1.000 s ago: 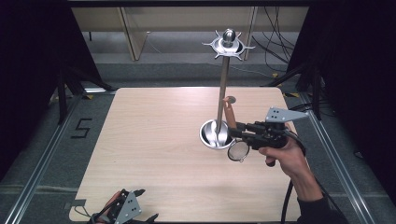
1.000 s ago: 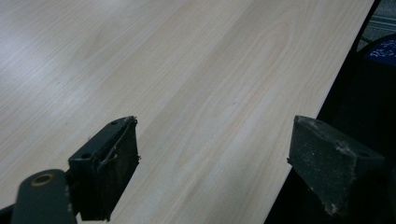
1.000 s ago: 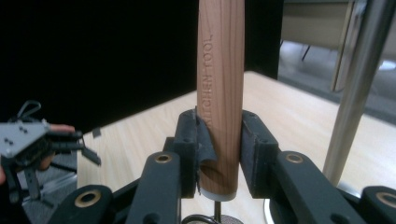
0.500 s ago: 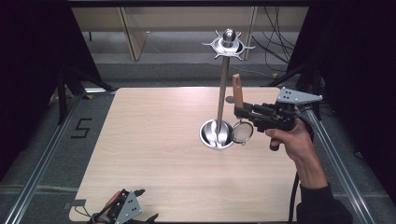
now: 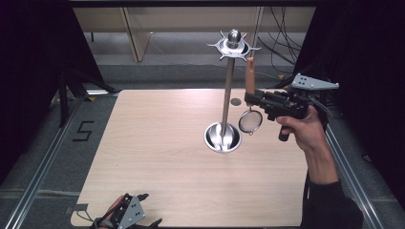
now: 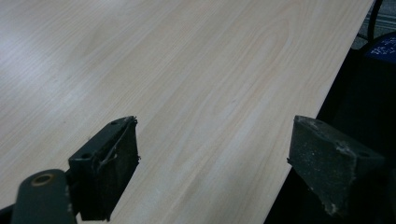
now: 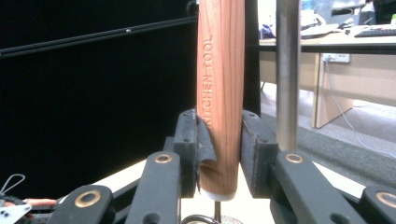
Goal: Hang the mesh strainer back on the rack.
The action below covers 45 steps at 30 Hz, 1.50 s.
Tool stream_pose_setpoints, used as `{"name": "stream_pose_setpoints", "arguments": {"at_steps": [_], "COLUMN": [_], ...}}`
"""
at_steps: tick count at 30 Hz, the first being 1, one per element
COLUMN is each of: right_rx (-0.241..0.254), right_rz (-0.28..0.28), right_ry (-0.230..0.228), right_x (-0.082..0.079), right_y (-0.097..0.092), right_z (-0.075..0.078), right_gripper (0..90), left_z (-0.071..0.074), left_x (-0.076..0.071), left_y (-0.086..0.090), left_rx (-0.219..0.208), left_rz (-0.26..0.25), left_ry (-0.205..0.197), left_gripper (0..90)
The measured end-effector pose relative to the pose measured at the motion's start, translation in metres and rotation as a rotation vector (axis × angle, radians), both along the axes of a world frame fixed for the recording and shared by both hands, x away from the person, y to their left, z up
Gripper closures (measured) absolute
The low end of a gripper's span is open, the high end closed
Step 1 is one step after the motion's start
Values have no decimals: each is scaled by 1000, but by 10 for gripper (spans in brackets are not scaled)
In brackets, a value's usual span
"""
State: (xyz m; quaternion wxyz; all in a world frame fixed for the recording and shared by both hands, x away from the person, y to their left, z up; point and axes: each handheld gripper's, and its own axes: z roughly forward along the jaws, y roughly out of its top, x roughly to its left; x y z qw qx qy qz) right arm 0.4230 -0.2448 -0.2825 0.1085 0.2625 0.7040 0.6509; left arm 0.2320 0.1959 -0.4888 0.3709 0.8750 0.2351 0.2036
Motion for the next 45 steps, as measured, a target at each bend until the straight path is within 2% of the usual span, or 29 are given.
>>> {"name": "stream_pose_setpoints", "arguments": {"at_steps": [1,2,4,5,8,9,13,14,15,17,18,20,23,24,25,26,28,30,31,32,36,39,41,45], "right_rx": [0,-2,2,0,-8,0,-13,-8,-6,-13,-8,-16,-21,-14,-15,-24,-28,-12,-14,-11,-4,-4,-3,3], "right_rz": [0,-4,2,-4,-13,-13,-20,-21,-18,-22,-24,-24,-24,-20,-21,-19,-19,-11,-6,-3,-4,-11,-14,-6], "right_ry": [0,21,18,10,10,35,27,46,33,34,50,52,29,54,47,61,50,41,58,54,87,78,66,73], "right_x": [0,0,5,9,13,14,17,16,18,19,19,20,23,22,22,23,24,26,25,26,26,28,29,30], "right_y": [0,0,0,1,1,3,4,4,4,5,5,5,5,5,6,7,7,8,8,9,8,7,7,8], "right_z": [0,1,1,1,1,1,0,0,0,0,-1,-1,-2,-2,-2,-4,-4,-6,-6,-7,-7,-8,-8,-8], "right_gripper": [716,716,716,716,716,716,716,716,716,715,716,716,716,715,715,715,715,715,715,715,706,701,700,694], "left_z": [0,0,0,0,-1,0,-1,-1,-1,-1,-1,-1,-1,0,-1,-1,-1,-1,-2,-2,-1,-1,-1,-2], "left_x": [0,0,0,0,0,0,0,0,0,-1,-1,-1,-1,-1,-1,-1,-1,-1,-1,0,0,-1,0,-1], "left_y": [0,-1,0,0,-1,0,-1,-1,0,-1,-1,-1,-1,-1,-1,-1,-1,-1,-2,-1,0,-1,0,-2], "left_rx": [0,-12,0,-13,-14,-13,-14,-10,-2,-13,-13,-19,-14,-13,-13,-18,-13,-16,-31,-13,-6,-18,-4,-12], "left_rz": [0,4,3,2,3,3,3,9,6,2,4,9,2,3,5,9,3,8,10,3,7,8,5,3], "left_ry": [0,1,0,3,3,3,3,-12,-13,4,2,-10,1,4,1,-9,3,-3,-6,-6,-12,-9,-12,-6], "left_gripper": [152,152,152,152,152,152,152,152,152,152,153,152,152,152,152,152,152,153,152,152,152,152,152,152]}}
